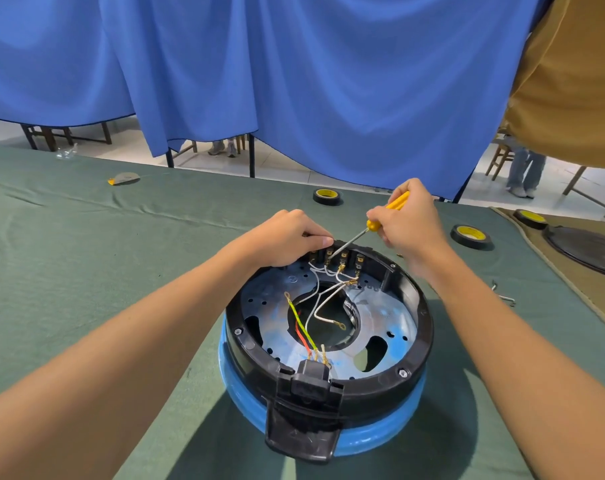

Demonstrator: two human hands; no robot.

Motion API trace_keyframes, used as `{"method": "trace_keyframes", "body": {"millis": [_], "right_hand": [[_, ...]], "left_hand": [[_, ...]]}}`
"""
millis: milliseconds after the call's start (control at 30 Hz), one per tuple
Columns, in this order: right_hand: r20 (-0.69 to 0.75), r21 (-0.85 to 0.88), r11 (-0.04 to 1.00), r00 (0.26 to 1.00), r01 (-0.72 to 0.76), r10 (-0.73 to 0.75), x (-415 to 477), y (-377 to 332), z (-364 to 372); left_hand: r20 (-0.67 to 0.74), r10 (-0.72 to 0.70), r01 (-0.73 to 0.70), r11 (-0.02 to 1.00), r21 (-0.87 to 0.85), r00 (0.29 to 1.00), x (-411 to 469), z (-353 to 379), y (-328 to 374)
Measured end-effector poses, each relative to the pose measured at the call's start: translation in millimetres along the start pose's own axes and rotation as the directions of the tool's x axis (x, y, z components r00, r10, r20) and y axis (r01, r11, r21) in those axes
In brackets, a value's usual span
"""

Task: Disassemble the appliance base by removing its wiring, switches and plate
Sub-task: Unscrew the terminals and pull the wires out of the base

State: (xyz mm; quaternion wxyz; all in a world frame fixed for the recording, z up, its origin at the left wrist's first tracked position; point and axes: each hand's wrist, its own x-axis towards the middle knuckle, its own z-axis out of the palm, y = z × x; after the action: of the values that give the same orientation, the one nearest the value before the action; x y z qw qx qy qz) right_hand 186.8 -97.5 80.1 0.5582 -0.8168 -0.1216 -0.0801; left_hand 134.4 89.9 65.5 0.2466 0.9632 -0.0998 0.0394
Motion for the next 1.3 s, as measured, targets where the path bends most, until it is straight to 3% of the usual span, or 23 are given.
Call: {"method": "trace_keyframes", "body": {"millis": [67,333,533,700,833,1100,1300], "right_hand": [[0.085,0.033,0.998,0.995,-0.046,0.043,11,-5,1],[0.289,-0.108,0.994,0.956,-0.027,0.058,30,-29,8],[0.107,-0.184,0.966,0.981,0.182,-0.164,2,-19,-2],[-0.05,-0.187,0.924,0.936,0.333,-0.348,-30,-13,-13],[-0.05,-0.135,0.925,0.93,0.355,-0.364,-40,-10,-9],[0.006,-0.205,0.914,0.934,0.35,-0.356,-42,-6,-4],[-0.064,-0.171,0.924,0.932,0.341,-0.356,-42,-7,-4]], "left_hand": [[-0.008,0.004,-0.004,1.0,-0.002,1.0,0,0,0],[-0.013,-0.003,0.003,1.0,0.02,1.0,3,0,-4],[-0.021,0.002,-0.002,1.0,0.009,1.0,1,0,-4],[-0.026,0.009,-0.009,1.0,0.007,1.0,0,-1,-1],[-0.016,0.001,-0.001,1.0,0.016,1.0,0,-1,0],[-0.005,-0.004,0.004,1.0,0.008,1.0,1,-1,-1],[-0.005,-0.015,0.014,0.994,-0.105,1.0,-2,-3,-1]]}}
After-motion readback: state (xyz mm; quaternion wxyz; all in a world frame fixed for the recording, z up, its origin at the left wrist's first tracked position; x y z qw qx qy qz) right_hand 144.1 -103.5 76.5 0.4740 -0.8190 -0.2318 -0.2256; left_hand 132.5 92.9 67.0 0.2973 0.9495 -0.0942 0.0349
